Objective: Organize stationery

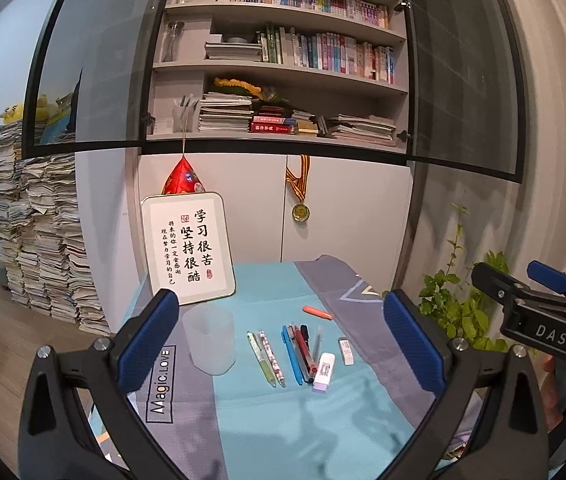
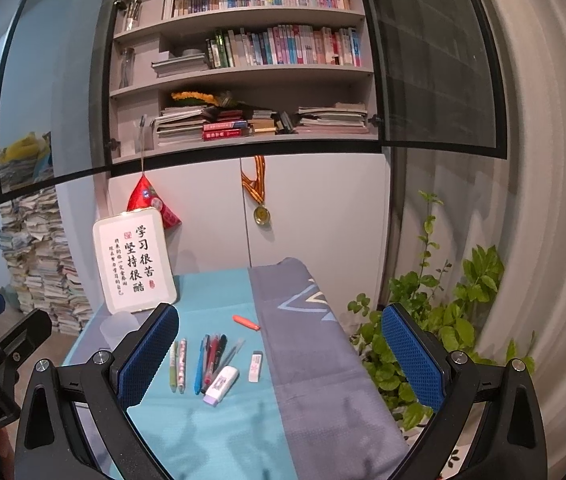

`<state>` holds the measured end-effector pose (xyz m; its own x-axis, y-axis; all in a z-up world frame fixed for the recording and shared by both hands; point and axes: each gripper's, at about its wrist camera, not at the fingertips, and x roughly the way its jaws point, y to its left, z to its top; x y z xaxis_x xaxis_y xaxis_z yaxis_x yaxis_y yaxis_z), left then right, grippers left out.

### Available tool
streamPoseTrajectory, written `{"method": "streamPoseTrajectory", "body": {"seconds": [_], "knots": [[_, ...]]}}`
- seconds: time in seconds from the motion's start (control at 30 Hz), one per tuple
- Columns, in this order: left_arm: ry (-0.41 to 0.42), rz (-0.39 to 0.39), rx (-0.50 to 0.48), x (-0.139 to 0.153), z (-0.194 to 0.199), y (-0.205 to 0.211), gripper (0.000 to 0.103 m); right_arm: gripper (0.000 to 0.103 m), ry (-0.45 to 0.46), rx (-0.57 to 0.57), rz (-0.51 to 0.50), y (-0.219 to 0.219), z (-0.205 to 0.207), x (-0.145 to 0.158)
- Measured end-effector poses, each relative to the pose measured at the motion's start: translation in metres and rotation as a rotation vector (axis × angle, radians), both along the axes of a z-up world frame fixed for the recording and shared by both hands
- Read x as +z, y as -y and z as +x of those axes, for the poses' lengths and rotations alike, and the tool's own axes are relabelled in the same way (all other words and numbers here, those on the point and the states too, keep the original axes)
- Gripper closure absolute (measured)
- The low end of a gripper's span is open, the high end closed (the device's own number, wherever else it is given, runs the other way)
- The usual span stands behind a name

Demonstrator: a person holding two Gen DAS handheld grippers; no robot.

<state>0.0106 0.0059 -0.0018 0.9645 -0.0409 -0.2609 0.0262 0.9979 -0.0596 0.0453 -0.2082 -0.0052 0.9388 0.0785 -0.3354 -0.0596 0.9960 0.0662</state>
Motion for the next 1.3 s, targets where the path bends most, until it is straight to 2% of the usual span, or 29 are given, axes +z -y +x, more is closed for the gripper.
{"method": "streamPoseTrajectory", "body": {"seconds": [1.3], "knots": [[-0.037,0.002,-0.003,-0.02,0.017,-0.006,0.001,0.002,-0.038,0.002,-0.008,-0.006,0.016,-0.02]]}}
